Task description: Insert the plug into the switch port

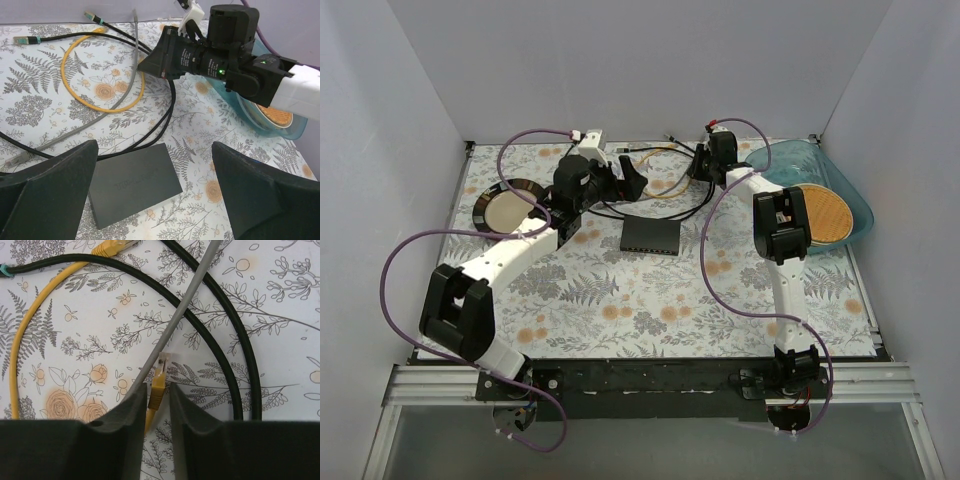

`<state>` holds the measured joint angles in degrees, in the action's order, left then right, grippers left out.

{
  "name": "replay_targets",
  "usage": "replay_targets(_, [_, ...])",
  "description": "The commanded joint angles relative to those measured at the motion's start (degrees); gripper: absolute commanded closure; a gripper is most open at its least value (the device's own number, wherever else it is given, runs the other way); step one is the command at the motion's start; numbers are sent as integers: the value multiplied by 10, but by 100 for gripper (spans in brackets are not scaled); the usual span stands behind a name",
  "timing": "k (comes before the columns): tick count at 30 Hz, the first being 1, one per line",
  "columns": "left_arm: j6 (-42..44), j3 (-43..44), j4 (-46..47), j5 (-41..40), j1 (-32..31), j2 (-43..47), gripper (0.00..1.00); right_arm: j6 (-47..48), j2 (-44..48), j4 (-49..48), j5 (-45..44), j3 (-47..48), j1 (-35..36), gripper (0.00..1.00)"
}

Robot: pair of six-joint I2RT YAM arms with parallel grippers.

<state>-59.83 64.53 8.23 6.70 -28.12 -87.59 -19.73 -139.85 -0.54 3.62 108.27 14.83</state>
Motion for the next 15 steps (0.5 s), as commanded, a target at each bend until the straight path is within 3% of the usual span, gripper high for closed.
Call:
replay_targets(1, [9,-11,20,-8,3,53,2,-10,-15,-3,14,37,-2,81])
replay_targets(3, [9,-11,18,-10,3,58,2,-9,-13,-2,29,46,-1,92])
replay_targets(6, [10,-11,7,-19,3,65,2,-7,14,-7,50,40,-2,99])
replay_targets(15, [9,-41,-9,-59,2,118,2,6,219,-37,81,9,-2,99])
